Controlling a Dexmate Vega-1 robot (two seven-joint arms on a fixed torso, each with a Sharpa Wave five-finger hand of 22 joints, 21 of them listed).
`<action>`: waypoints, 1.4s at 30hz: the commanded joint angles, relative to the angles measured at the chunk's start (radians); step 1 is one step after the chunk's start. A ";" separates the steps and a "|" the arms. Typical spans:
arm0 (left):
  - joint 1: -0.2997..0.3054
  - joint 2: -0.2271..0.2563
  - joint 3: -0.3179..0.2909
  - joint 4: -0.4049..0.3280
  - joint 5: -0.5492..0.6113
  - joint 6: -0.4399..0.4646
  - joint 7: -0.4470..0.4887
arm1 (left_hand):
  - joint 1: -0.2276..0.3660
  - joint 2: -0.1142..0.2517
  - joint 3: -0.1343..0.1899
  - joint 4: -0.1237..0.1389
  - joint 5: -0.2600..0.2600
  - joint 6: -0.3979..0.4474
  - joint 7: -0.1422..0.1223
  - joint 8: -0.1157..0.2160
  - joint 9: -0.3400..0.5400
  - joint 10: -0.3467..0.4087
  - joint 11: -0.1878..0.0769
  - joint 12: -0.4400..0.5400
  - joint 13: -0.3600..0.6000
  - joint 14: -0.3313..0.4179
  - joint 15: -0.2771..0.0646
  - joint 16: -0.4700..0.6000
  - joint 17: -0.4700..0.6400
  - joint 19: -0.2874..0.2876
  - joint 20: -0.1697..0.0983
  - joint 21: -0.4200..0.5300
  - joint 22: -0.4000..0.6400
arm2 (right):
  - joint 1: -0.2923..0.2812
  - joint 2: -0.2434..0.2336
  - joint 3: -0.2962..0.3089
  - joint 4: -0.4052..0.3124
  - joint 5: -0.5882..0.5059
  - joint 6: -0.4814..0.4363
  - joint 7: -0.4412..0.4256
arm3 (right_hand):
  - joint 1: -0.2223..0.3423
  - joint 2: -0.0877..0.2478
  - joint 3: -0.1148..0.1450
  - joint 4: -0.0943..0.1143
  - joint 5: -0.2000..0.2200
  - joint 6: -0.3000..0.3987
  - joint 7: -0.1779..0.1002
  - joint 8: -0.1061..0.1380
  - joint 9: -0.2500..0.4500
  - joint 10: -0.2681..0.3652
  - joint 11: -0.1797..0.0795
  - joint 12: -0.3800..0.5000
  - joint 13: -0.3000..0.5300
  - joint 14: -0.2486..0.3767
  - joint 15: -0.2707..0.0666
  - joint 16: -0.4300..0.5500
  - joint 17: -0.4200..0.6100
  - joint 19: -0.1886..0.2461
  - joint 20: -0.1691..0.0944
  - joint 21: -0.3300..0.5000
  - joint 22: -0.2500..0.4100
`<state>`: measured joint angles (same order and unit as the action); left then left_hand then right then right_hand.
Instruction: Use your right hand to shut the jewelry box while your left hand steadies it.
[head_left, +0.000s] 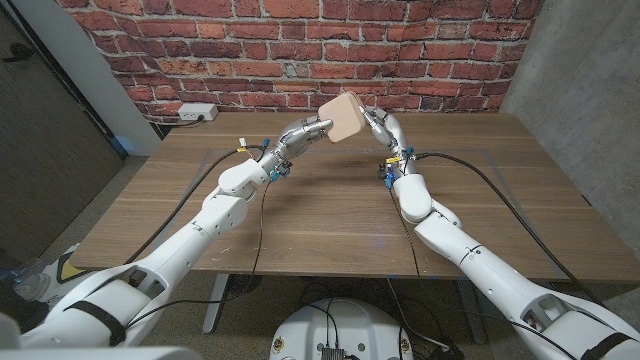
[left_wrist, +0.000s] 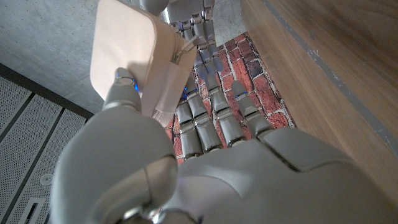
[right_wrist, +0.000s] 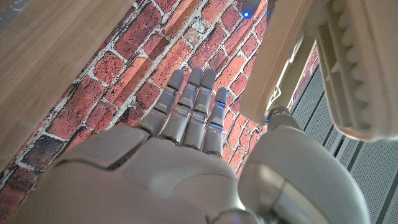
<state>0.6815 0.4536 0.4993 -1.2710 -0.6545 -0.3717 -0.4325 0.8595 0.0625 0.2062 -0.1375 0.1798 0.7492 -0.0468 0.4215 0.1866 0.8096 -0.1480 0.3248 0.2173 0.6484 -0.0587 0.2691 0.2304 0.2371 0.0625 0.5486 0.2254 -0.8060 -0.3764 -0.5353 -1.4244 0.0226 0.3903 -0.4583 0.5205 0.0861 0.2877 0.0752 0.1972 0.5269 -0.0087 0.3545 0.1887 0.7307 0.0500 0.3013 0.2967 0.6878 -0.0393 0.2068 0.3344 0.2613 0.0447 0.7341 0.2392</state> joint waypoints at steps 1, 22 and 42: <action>0.008 -0.005 -0.002 -0.014 -0.002 0.000 0.019 | 0.028 0.040 0.018 0.014 0.000 0.047 0.025 0.018 0.006 0.036 -0.016 -0.002 0.003 0.012 -0.102 -0.002 0.006 0.004 -0.010 0.008 0.002 | 0.013 0.019 0.036 0.073 0.080 0.077 0.032 | -0.024 -0.005 -0.009 0.003 -0.006 0.000 0.010 -0.011 0.004 -0.004 0.010 -0.005 0.002 -0.009 0.008 0.001 0.002 -0.005 0.003 -0.001 -0.002; 0.045 0.007 -0.009 -0.076 0.002 -0.002 0.067 | 0.026 0.042 0.025 0.018 -0.002 0.069 0.026 0.023 0.006 0.046 -0.012 -0.008 0.007 0.022 -0.106 -0.007 0.009 0.005 -0.010 0.019 0.002 | 0.003 0.010 0.059 0.053 0.065 0.080 0.016 | -0.044 -0.001 -0.013 0.007 -0.005 0.003 0.012 -0.021 0.005 -0.004 0.011 -0.004 0.001 -0.012 0.008 0.003 -0.005 -0.007 0.000 -0.003 -0.012; 0.088 0.051 -0.030 -0.127 -0.022 0.004 0.065 | 0.022 0.040 0.027 0.021 -0.003 0.076 0.025 0.023 0.005 0.052 -0.016 -0.011 0.011 0.017 -0.108 -0.016 0.011 -0.003 -0.008 0.025 0.001 | 0.001 -0.007 0.083 0.020 0.102 0.028 0.027 | -0.060 -0.011 -0.019 0.001 -0.006 -0.009 0.011 -0.044 0.006 -0.050 0.018 -0.025 -0.007 -0.052 0.022 -0.008 -0.021 -0.024 0.000 -0.012 -0.024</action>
<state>0.7491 0.4792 0.4825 -1.3729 -0.6595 -0.3714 -0.3607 0.8774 0.0809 0.2062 -0.1375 0.1737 0.7598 -0.0571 0.4415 0.1896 0.8430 -0.1499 0.3170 0.2260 0.6646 -0.0640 0.2540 0.2397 0.2387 0.0534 0.5640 0.2252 -0.7980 -0.3703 -0.4681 -1.3794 0.1038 0.4546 -0.4341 0.4693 0.0729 0.2716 0.0744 0.1896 0.5174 0.0034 0.3136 0.1934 0.6878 0.0644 0.2809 0.2871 0.6412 -0.0176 0.1990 0.3113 0.2419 0.0499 0.7280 0.2136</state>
